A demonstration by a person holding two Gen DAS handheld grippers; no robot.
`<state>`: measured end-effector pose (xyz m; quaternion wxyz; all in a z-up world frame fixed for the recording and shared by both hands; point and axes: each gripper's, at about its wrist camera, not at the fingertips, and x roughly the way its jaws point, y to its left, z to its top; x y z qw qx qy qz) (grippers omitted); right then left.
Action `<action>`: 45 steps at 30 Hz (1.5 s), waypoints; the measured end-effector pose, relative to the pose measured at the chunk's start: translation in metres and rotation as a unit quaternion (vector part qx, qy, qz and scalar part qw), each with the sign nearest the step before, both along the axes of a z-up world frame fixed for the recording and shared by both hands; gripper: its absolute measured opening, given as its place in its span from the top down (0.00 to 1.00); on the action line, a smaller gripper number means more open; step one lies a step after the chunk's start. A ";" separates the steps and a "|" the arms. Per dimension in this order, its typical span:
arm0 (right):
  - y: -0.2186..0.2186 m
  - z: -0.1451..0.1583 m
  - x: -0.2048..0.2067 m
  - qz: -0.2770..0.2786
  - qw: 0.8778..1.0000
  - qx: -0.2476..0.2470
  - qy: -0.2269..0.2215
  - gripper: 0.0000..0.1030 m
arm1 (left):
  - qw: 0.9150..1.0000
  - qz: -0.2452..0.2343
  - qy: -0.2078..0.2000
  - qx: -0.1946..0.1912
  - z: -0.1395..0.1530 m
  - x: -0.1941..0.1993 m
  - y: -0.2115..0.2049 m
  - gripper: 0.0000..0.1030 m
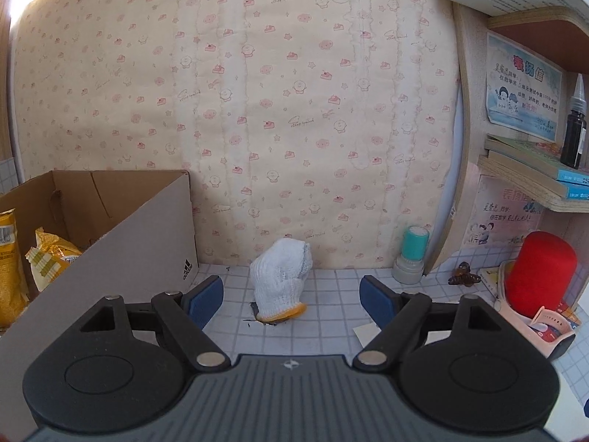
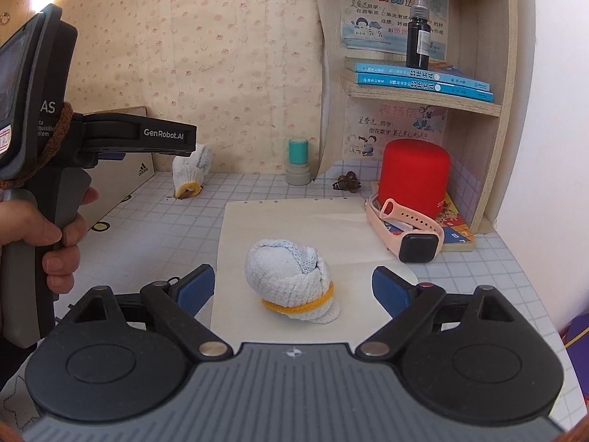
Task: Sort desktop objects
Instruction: 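Grasp a white glove with the left gripper while the right gripper grasps the rolled glove on the paper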
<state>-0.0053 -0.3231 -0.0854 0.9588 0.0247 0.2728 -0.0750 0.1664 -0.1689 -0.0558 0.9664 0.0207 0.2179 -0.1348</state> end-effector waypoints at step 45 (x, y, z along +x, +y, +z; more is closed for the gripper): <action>-0.005 -0.035 0.061 0.006 0.997 0.033 0.070 0.15 | 0.997 0.023 0.054 0.060 -0.049 0.088 -0.037 0.15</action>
